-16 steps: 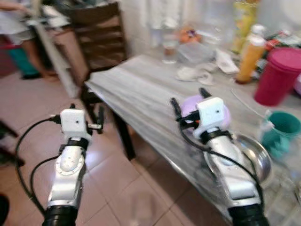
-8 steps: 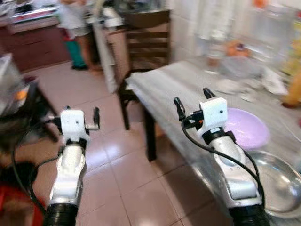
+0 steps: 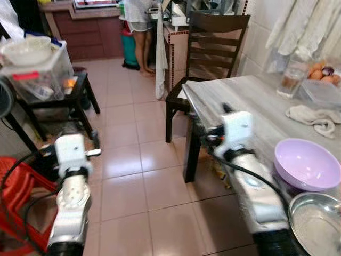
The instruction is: Setting the table
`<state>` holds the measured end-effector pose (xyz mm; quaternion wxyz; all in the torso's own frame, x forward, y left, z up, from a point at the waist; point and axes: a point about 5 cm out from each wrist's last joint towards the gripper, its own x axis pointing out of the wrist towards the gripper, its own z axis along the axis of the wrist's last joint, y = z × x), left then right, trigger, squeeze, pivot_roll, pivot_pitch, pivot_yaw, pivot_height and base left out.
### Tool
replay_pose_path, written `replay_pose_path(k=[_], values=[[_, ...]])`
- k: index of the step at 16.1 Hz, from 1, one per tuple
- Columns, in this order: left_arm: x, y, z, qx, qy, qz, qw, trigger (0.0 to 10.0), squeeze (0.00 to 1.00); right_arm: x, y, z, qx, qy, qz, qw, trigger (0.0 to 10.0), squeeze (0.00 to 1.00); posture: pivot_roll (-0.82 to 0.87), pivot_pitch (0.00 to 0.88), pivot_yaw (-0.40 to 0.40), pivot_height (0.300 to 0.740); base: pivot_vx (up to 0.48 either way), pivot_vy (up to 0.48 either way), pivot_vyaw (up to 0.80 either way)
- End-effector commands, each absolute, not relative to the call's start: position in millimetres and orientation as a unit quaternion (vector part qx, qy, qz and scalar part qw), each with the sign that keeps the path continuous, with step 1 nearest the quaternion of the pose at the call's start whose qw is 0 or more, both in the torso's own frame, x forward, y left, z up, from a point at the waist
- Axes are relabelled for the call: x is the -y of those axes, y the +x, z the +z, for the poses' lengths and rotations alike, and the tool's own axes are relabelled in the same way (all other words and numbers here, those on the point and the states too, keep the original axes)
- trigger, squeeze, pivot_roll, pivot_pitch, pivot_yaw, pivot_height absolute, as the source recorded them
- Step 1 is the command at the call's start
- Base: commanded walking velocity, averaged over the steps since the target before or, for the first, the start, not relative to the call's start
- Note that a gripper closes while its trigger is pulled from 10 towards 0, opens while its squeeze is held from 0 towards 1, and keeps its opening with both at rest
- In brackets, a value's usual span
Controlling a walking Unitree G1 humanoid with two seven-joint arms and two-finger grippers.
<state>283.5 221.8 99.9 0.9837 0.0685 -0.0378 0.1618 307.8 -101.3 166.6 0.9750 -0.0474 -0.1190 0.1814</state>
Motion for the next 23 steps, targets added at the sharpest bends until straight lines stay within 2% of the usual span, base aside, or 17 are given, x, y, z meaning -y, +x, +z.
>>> replay_pose_path(k=[1,6,10,21,23], values=[[-223.5,281.7,106.0,0.051,0.077,0.172,0.981,10.0,0.0,101.5,312.0,168.1,0.117,-0.045,0.183,0.975,10.0,0.0,-0.07,0.005,-0.033,0.74,0.0,0.0,0.0],[-230.4,269.8,103.5,0.049,0.073,0.201,0.976,10.0,0.0,91.5,315.1,164.7,0.107,-0.035,0.207,0.972,10.0,0.0,-0.03,0.01,-0.069,0.74,0.0,0.0,0.0],[-229.3,271.1,104.4,0.046,0.072,0.193,0.977,10.0,0.0,93.3,318.2,167.0,0.112,-0.018,0.192,0.975,10.0,0.0,-0.04,0.009,-0.047,0.74,0.0,0.0,0.0],[-220.2,288.1,110.6,0.046,0.075,0.148,0.985,10.0,0.0,109.4,314.5,161.5,0.106,-0.007,0.141,0.984,10.0,0.0,-0.09,0.002,0.006,0.74,0.0,0.315,0.0],[-220.0,289.2,110.5,0.046,0.075,0.145,0.985,10.0,0.0,109.8,314.1,161.7,0.107,-0.005,0.139,0.984,10.0,0.0,-0.1,0.002,0.008,0.74,0.0,0.368,0.54]])
